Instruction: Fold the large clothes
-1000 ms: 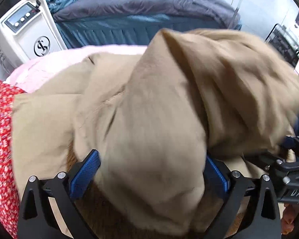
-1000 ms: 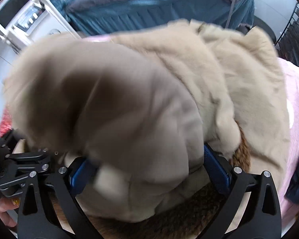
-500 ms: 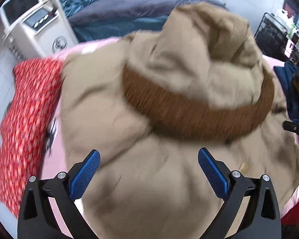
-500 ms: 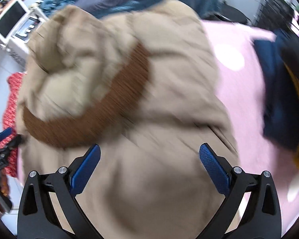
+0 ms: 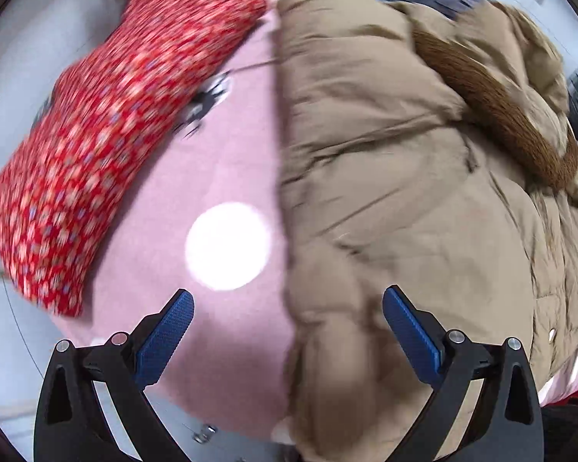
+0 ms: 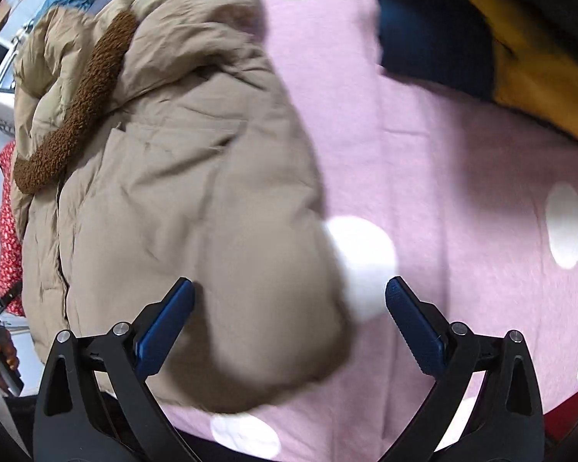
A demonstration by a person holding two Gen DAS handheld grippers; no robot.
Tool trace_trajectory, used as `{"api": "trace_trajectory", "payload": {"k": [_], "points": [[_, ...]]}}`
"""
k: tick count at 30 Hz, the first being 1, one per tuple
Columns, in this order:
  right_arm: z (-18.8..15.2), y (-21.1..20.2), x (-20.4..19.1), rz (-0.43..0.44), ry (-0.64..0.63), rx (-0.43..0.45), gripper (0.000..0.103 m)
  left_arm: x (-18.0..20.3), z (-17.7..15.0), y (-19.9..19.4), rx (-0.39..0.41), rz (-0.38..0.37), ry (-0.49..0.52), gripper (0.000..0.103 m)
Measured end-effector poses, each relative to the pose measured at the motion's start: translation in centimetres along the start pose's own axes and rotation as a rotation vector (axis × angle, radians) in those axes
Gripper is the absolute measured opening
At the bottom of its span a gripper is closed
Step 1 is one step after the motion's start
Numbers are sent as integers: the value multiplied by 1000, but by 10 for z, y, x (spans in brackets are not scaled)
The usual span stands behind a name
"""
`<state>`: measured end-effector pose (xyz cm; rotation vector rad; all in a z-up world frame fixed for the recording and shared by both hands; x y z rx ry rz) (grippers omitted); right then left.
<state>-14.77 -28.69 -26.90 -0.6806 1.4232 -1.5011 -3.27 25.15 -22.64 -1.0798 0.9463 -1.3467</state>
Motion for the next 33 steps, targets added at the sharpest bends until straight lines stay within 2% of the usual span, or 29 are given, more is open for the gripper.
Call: {"api": "trace_trajectory", "payload": {"k": [4, 6, 9, 12, 16, 19, 20, 23, 24, 26, 31, 33], "points": [[0, -3, 27, 63, 65, 12, 98, -23, -5, -3, -4, -78, -95, 96], [8, 0, 32, 103, 76, 6, 98, -23, -9, -1, -20, -126, -106, 96], [20, 14, 19, 180, 86, -58, 98, -14, -16, 9, -69, -200, -107, 96], [12, 33, 0, 241, 52, -133, 98, 1, -25, 15, -95, -274, -107, 96], [1, 36, -12, 328, 57, -144, 98, 19, -38, 21, -111, -383, -129, 96], [0, 36, -24, 362, 57, -160, 98, 30, -48, 31, -141, -417, -134, 96], [-2, 37, -40, 386, 36, -180, 98, 34, -50, 35, -145, -411, -123, 96], [-8, 38, -59, 365, -49, -205, 95, 44, -48, 35, -168, -414, -82, 96], [-9, 38, -62, 355, -59, -204, 92, 44, -47, 35, -177, -418, -79, 95], [-5, 41, -64, 343, -36, -196, 85, 43, -44, 35, -194, -424, -73, 84], [-8, 35, -69, 352, -3, -176, 46, 35, -38, 32, -204, -419, -37, 56], [-8, 29, -76, 348, -18, -168, 36, 34, -38, 28, -205, -414, -21, 46]]}}
Point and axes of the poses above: each gripper's, at about its wrist camera, not at the fingertips, and y roughly the way its jaws point, x to its right, z to its top, the point moved 4 cm from there along y, roughly the way its jaws point, and after that the axes turned 4 degrees about -z, right-handed, at the moved point
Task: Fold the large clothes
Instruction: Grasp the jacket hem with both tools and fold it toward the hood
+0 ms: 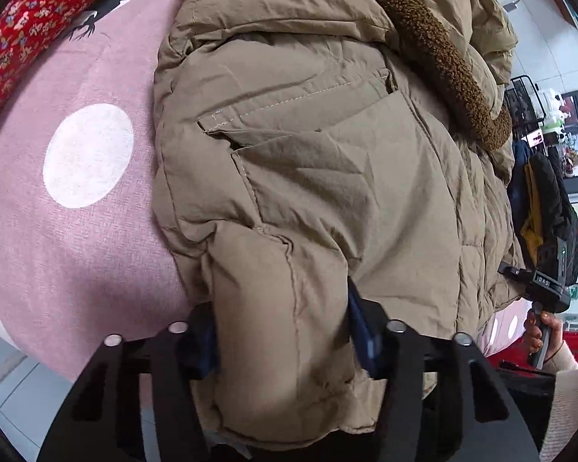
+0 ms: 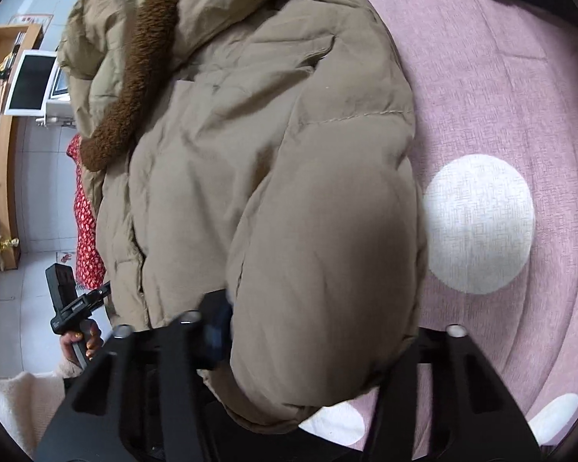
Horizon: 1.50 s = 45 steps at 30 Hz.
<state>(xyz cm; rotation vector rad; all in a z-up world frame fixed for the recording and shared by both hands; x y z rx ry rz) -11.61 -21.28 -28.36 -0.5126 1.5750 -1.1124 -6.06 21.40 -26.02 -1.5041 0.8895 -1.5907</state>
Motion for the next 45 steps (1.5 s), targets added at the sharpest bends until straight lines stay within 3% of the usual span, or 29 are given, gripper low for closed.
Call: {"api": "trace_trajectory", "payload": {"k": [2, 7, 15, 19, 22, 27, 33, 37, 45], "points": [[-1, -5, -6, 2, -9, 5, 27, 3, -2, -7, -1, 6, 33, 36], [-18, -25, -14, 46, -19, 8, 17, 12, -14, -21, -26, 27, 129, 27], [-73, -40, 0, 88, 54, -73, 17, -9, -47, -35, -79, -8, 54, 25], [-73, -37, -12, 109, 91, -66, 17, -4, -39, -42, -64, -40, 17, 24], [-57, -54, -30, 135, 31, -33, 16, -1, -15, -69, 3, -98, 18, 23], [-14, -91, -76, 183, -97, 68, 16, 18, 39, -102, 144, -127, 72, 23], [63, -125, -84, 220, -82, 201, 15, 31, 108, -106, 236, -78, 102, 22], [122, -133, -77, 255, 8, 247, 15, 28, 160, -100, 257, -32, 66, 22], [220, -101, -85, 253, 154, 200, 15, 29, 241, -71, 194, 26, -24, 22]]}}
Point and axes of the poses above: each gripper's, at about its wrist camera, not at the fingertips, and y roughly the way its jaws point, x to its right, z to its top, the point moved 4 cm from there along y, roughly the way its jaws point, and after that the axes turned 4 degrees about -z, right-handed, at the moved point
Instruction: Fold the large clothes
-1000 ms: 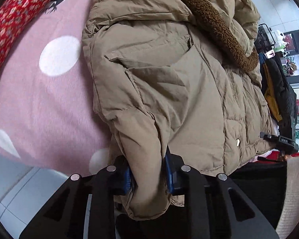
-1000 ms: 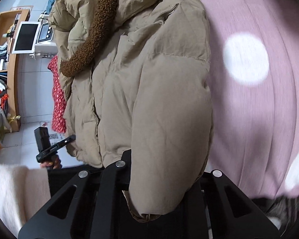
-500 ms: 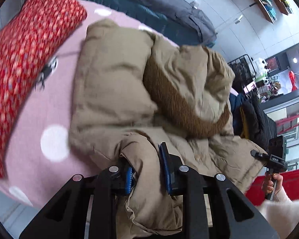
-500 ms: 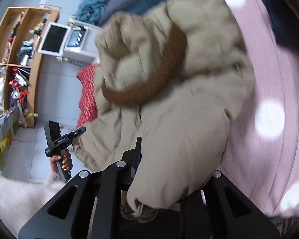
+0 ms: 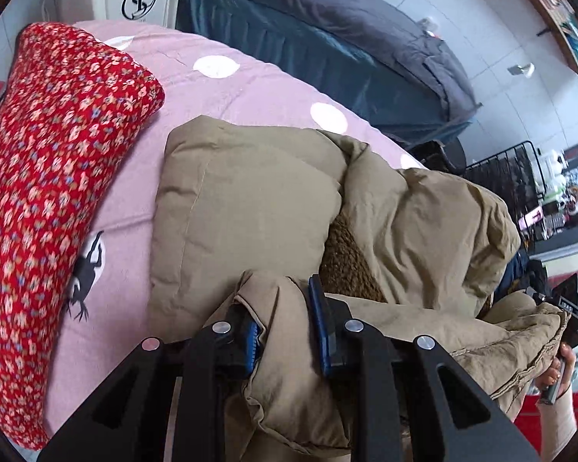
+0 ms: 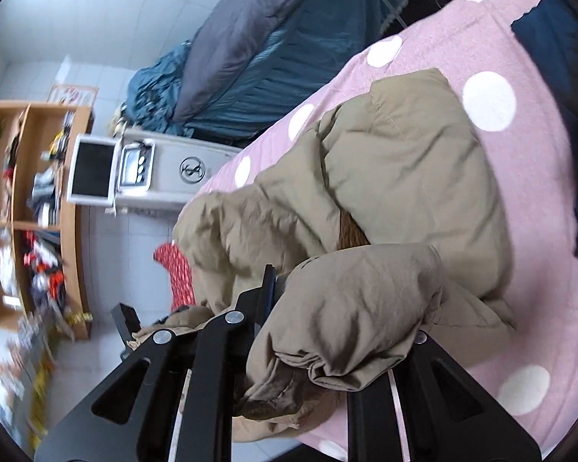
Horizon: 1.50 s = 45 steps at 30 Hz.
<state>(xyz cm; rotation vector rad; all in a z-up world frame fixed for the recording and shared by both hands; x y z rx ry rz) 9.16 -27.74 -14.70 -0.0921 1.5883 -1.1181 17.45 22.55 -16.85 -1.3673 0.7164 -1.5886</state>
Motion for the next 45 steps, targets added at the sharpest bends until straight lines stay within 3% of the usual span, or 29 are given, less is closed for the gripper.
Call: {"api": "trace_trajectory", "payload": {"k": [4, 10, 13, 15, 17, 19, 22, 24, 26, 28, 30, 32, 35, 38, 40, 45], "points": [[39, 21, 15, -3, 142, -21, 15, -7, 27, 6, -73, -66, -89, 28], [81, 50, 36, -6, 286, -50, 15, -13, 39, -29, -143, -265, -144, 44], [96, 66, 41, 7, 337, -67, 16, -17, 29, -49, -169, -297, -162, 50], [105, 76, 44, 7, 375, -72, 16, -18, 22, -66, -130, -254, -149, 63], [116, 86, 50, 9, 416, -70, 16, -23, 23, -97, -10, -136, -101, 70], [123, 93, 54, 22, 457, -65, 16, -17, 19, -125, 86, -94, -58, 70], [130, 103, 63, 41, 532, -62, 16, 30, -18, -142, 138, -111, 104, 70], [131, 107, 69, 42, 577, -64, 16, 74, -51, -131, 122, -105, 262, 74], [131, 109, 68, 25, 575, -66, 16, 127, -98, -102, 105, -30, 477, 77], [130, 106, 64, 18, 558, -69, 18, 163, -137, -66, 62, 4, 616, 77], [128, 102, 58, 31, 549, -72, 23, 184, -165, -23, -11, -3, 628, 76], [125, 93, 53, 54, 550, -72, 31, 197, -173, 7, -62, 0, 618, 69], [123, 74, 40, 66, 505, -63, 42, 204, -142, 29, 62, 120, 620, 69], [118, 47, 13, 61, 354, -20, 64, 196, -91, 41, 128, 196, 544, 69], [113, 28, -6, 40, 238, 25, 69, 188, -53, 50, 156, 231, 499, 70], [82, -25, -44, -166, -97, 244, 77, 186, 2, 86, 116, 280, 471, 76]]}}
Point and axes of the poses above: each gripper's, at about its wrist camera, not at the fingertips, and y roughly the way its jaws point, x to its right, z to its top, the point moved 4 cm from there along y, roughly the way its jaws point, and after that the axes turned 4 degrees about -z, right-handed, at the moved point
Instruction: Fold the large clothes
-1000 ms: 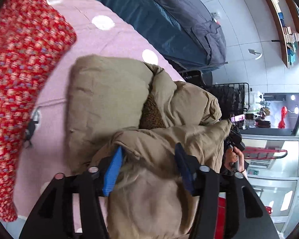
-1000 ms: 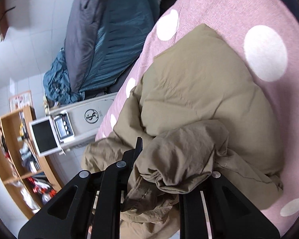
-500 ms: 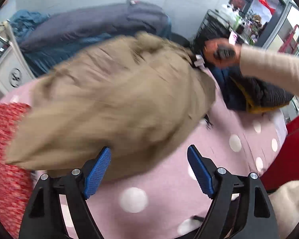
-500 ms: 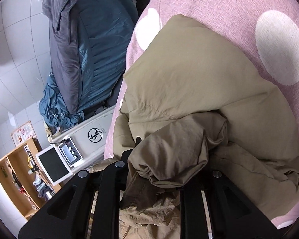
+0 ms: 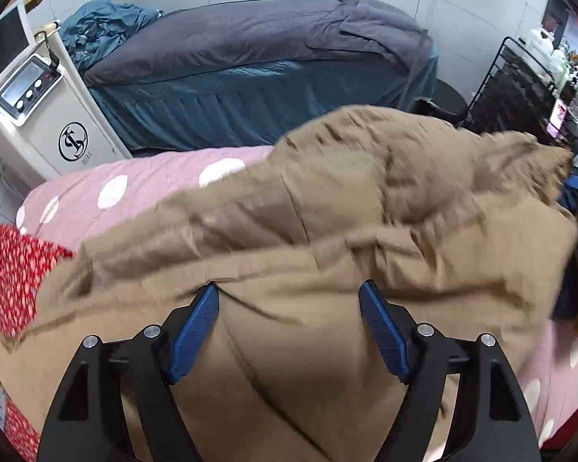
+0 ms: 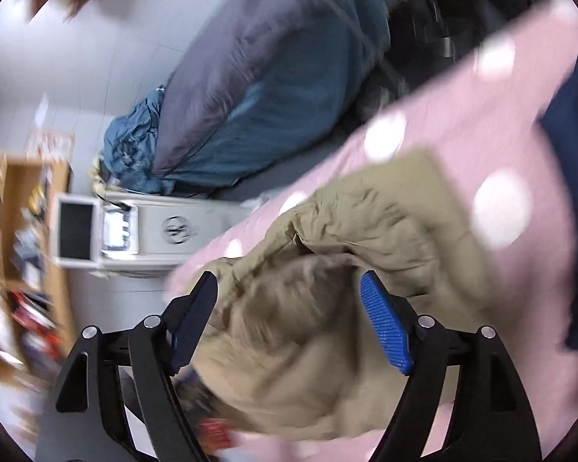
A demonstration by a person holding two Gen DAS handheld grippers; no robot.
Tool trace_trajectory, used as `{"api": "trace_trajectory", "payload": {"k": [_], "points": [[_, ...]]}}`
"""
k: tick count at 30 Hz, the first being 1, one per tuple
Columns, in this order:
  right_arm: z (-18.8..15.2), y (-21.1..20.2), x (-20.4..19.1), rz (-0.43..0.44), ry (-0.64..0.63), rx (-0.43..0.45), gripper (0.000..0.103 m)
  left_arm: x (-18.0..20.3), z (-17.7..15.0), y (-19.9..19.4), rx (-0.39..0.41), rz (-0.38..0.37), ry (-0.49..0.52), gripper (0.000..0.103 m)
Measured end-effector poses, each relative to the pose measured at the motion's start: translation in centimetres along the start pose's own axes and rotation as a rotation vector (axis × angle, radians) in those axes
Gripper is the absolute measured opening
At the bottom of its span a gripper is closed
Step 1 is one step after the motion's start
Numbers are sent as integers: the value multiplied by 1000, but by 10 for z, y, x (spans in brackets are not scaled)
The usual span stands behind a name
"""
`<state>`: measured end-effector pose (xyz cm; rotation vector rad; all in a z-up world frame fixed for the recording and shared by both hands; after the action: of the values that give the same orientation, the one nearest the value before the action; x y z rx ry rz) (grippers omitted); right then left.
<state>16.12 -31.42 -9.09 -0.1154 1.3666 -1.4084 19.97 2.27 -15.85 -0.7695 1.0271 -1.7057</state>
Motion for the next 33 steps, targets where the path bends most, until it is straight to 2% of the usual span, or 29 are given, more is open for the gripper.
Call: {"api": "trace_trajectory", "payload": {"k": [2, 3, 5, 8, 11, 13, 16, 20, 26, 29, 33], "points": [[-17, -17, -16, -43, -140, 73, 79, 1, 7, 13, -21, 11, -2, 76], [-29, -19, -24, -49, -207, 80, 79, 1, 10, 16, -28, 18, -4, 77], [-62, -11, -47, -61, -375, 26, 79, 3, 13, 22, -30, 33, 5, 77], [-113, 14, -71, -124, -612, -42, 79, -5, 18, 22, -24, 42, 14, 78], [-142, 41, -87, -140, -717, -80, 79, -8, 18, 20, -26, 37, 28, 78], [-143, 68, -89, -233, -734, -118, 79, -8, 17, 18, -26, 36, 40, 78], [-127, 92, -91, -331, -726, -110, 79, -8, 16, 10, -22, 45, 54, 78], [-107, 111, -86, -387, -675, -136, 85, -9, 14, -6, -11, 49, 47, 78], [-97, 139, -81, -457, -659, -181, 95, -1, 9, -42, 34, 45, 61, 84], [-95, 147, -76, -466, -642, -207, 97, 1, -4, -62, 70, 26, 41, 93], [-94, 156, -71, -468, -642, -232, 97, -12, -31, -68, 81, 78, -21, 94]]}}
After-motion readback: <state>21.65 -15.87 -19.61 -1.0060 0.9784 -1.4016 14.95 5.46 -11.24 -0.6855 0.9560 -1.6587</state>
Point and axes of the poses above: each gripper's, at about its wrist camera, not at the fingertips, and y roughly the way its jaws point, x to its right, z to its top, the point moved 4 cm from there along y, roughly the way its jaws point, and after that the axes turned 4 degrees about -z, right-handed, at the moved point
